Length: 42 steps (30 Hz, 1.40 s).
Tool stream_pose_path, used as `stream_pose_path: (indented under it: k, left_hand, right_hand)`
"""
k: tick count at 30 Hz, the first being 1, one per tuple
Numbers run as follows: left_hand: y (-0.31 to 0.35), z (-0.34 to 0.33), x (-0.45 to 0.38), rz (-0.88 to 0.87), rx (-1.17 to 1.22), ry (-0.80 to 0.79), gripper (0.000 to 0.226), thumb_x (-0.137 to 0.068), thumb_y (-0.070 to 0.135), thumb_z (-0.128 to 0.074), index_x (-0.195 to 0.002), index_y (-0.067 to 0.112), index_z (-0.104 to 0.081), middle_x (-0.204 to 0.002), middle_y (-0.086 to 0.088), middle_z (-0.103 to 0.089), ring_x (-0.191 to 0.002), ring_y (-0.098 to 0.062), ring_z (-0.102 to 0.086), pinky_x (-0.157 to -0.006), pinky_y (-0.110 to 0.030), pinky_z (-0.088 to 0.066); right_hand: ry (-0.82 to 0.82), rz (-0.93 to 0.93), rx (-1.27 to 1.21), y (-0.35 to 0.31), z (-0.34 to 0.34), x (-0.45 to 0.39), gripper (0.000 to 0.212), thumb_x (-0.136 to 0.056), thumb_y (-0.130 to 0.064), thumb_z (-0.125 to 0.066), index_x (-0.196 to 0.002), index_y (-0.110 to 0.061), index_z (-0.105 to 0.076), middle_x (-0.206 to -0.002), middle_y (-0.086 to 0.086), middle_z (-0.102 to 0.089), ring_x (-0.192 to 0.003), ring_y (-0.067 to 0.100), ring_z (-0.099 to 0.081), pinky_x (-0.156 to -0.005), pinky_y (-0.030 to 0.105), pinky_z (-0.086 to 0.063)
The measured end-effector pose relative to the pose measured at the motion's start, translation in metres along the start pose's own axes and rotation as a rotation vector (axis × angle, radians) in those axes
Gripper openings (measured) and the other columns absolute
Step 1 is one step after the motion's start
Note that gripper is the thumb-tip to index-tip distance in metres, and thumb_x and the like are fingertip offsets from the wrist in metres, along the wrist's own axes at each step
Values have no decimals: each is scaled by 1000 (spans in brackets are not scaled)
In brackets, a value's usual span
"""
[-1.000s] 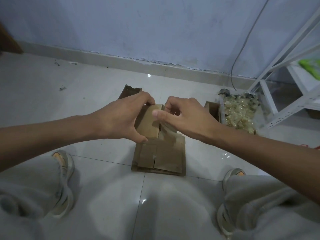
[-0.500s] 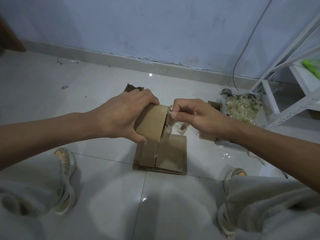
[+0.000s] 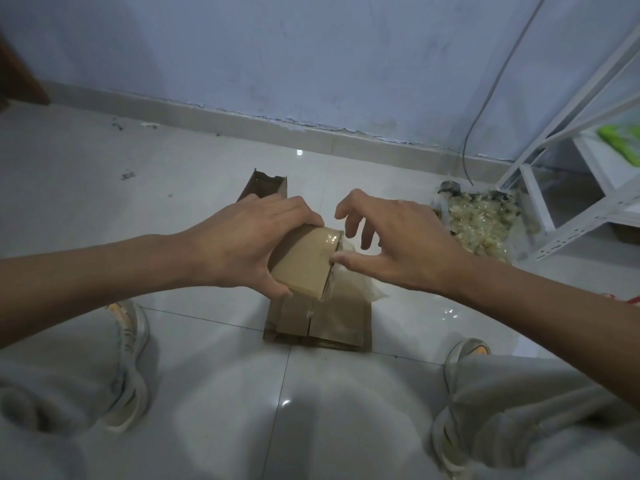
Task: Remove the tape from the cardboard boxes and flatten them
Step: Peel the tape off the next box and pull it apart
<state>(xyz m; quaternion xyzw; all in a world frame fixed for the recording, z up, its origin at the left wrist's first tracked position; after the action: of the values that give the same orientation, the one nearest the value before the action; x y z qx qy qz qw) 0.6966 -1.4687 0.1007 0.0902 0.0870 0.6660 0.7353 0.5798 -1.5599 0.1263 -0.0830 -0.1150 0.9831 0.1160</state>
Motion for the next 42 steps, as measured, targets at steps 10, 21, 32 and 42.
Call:
stream_pose_path:
  k: [10,21,32,42]
  left_hand:
    - [-2,-10,-3,19,84,-82,96,-64,63,-89,-143,34,-43,-123,22,-46,-108,0,-46,-90,-32,-50]
    - [6,-14,2,18,-96,33,95,-63,71,-78,-140,30,-41,-121,14,-47,-105,-12,-52,-86,-37,-47]
    - [17,-4,5,-65,-377,210,99,-57,74,-85,-132,17,-53,-125,-3,-57,-105,-26,-56,-86,-45,-47]
    - [27,-6,5,-147,-538,263,88,-64,60,-88,-129,10,-57,-128,-14,-61,-108,-38,-58,-88,-52,-43]
  right_hand:
    - [129,388,374,-22,-3,1,12,-106,-23,-57,-105,-21,-69,-95,-4,-63,-72,21,-62,-45,29,-36]
    - [178,-495,-590,32,-37,6,17,-104,-21,-58,-92,-18,-69,-78,-6,-73,-74,11,-73,-66,32,-56]
    - [-71,-433,-898,24,-39,2,36,-102,-42,-56,-99,-8,-66,-94,12,-75,-93,32,-72,-80,46,-58]
    - [-263,-568,-1206,27,-58,12,13,-103,-22,-65,-98,-11,-65,-94,5,-68,-88,10,-68,-79,25,-55]
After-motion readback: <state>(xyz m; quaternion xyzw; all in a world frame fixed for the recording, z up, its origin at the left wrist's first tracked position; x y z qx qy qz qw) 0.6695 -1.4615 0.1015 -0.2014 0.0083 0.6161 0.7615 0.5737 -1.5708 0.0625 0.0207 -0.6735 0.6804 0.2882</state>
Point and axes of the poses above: each hand's wrist, its own x-axis away from the middle knuckle, its own z-axis out of the back of the hand, y = z × x, the point moved 9 cm from there along -x, towards the middle knuckle
